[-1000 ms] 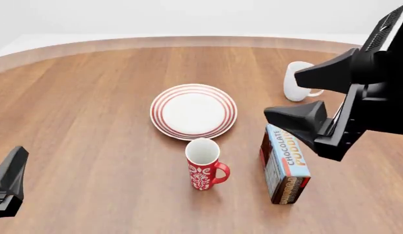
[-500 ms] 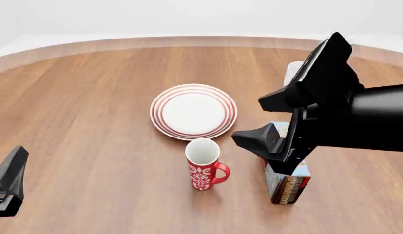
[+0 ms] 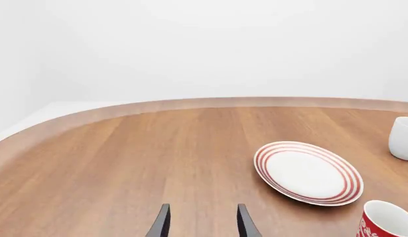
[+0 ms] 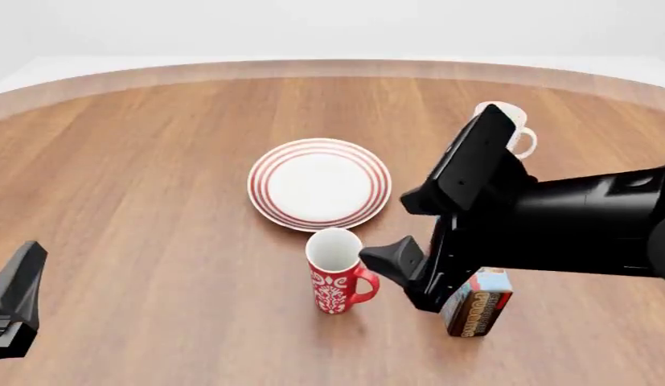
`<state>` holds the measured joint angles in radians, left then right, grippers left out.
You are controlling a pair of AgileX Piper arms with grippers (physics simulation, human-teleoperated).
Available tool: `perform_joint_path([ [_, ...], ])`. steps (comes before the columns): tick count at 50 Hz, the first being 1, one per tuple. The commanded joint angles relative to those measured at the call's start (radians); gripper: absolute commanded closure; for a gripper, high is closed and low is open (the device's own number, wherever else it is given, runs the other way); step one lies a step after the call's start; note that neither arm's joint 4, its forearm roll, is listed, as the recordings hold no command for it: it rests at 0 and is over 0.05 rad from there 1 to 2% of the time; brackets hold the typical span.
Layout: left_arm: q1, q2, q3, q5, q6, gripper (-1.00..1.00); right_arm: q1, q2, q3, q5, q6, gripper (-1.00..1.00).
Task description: Pick up the red mug and put it on the plate
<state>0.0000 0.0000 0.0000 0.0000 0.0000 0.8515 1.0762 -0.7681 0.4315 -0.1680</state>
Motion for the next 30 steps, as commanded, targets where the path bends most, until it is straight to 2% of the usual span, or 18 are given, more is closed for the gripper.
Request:
perform_joint_path([
  [1, 0.000, 0.000, 0.000, 0.000, 0.000, -1.00, 0.005, 0.034, 0.023, -0.042, 0.013, -1.00],
  [18, 0.000, 0.000, 0.000, 0.000, 0.000, -1.00, 0.010, 0.099, 0.033, -0.093, 0.024, -1.00],
  [23, 0.000, 0.000, 0.000, 0.000, 0.000, -1.00, -0.039, 0.128, 0.042, -0.136, -0.001, -1.00],
  [30, 0.000, 0.000, 0.000, 0.000, 0.000, -1.00, -0.040, 0.163, 0.053, -0.168, 0.004, -1.00],
])
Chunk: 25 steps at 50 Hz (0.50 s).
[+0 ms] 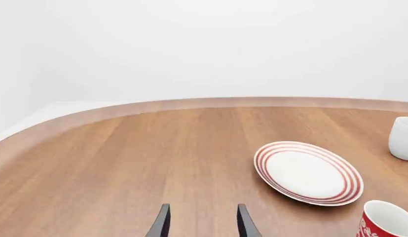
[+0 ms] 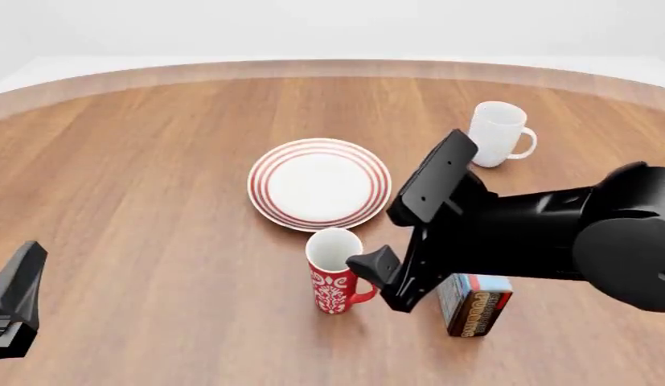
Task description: Pick up the red mug and put it on the plate
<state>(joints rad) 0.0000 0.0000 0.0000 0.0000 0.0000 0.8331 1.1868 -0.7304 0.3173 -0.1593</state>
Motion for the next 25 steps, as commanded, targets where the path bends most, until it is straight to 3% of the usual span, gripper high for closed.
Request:
perform_joint_path([
  [1, 0.000, 0.000, 0.000, 0.000, 0.000, -1.00, -0.021, 0.056, 0.016, -0.056, -0.004, -1.00],
  [25, 0.000, 0.000, 0.000, 0.000, 0.000, -1.00, -0.030, 0.125, 0.057, -0.130, 0.014, -1.00],
])
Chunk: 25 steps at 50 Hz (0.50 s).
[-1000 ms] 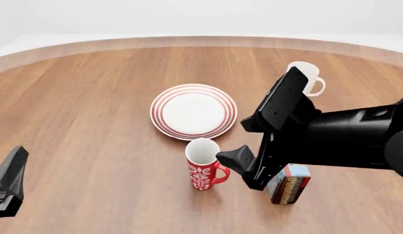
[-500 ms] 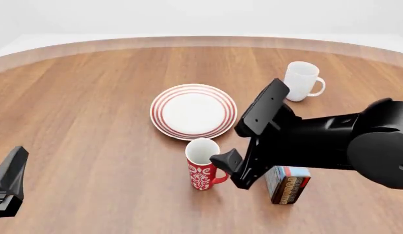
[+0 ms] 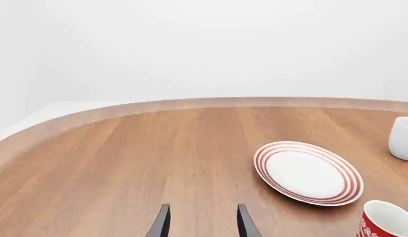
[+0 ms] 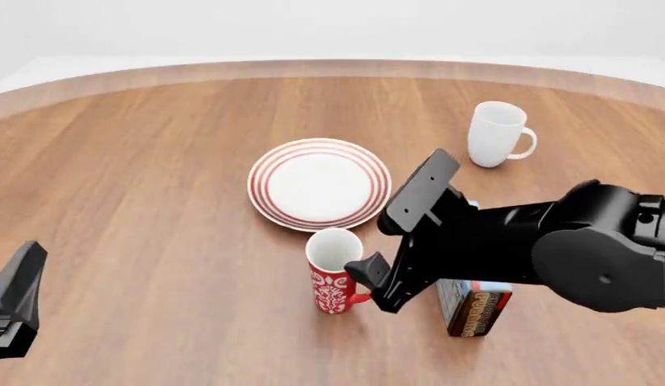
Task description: Pick up the red mug and put it on the plate
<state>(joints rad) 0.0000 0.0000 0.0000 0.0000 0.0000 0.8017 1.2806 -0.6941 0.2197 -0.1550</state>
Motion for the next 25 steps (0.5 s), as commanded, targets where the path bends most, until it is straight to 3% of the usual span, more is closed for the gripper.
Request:
perform_joint_path([
  [1, 0.000, 0.000, 0.000, 0.000, 0.000, -1.00, 0.003, 0.034, 0.023, -0.035, 0.011, -1.00],
  [25, 0.000, 0.000, 0.000, 0.000, 0.000, -1.00, 0.020, 0.090, 0.085, -0.116, 0.047, -1.00],
])
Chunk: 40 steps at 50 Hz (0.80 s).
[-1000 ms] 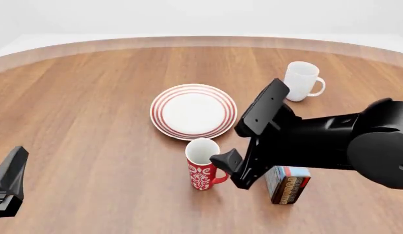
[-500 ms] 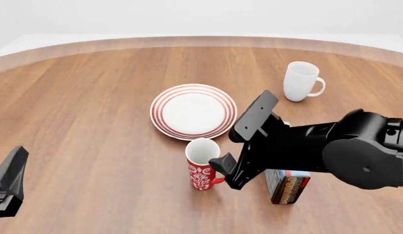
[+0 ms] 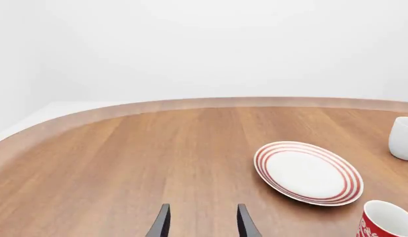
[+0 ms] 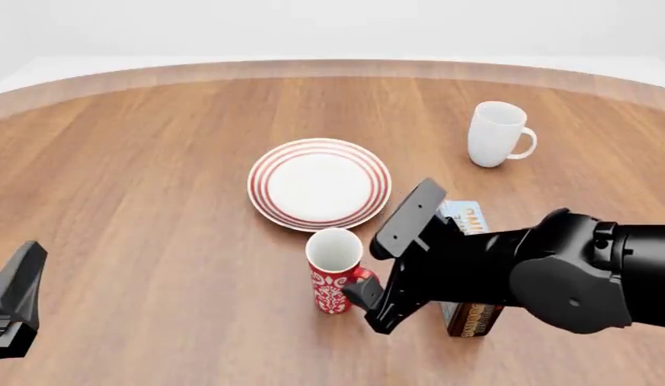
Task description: Pick up the red mug and put it on the plate
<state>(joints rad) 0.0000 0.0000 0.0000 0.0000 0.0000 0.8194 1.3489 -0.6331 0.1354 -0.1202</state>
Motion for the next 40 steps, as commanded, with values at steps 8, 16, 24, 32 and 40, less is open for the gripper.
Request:
perform_joint_path([
  [8, 0.000, 0.000, 0.000, 0.000, 0.000, -1.00, 0.006, 0.037, 0.035, -0.048, 0.020, -1.00],
  [16, 0.000, 0.000, 0.000, 0.000, 0.000, -1.00, -0.001, 0.056, 0.041, -0.069, 0.022, -1.00],
  [24, 0.000, 0.000, 0.000, 0.000, 0.000, -1.00, -0.003, 0.075, 0.048, -0.087, 0.024, -1.00],
  [32, 0.000, 0.000, 0.000, 0.000, 0.000, -1.00, -0.003, 0.102, 0.060, -0.115, 0.031, -1.00],
  [40, 0.000, 0.000, 0.000, 0.000, 0.000, -1.00, -0.004, 0.123, 0.062, -0.130, 0.032, -1.00],
])
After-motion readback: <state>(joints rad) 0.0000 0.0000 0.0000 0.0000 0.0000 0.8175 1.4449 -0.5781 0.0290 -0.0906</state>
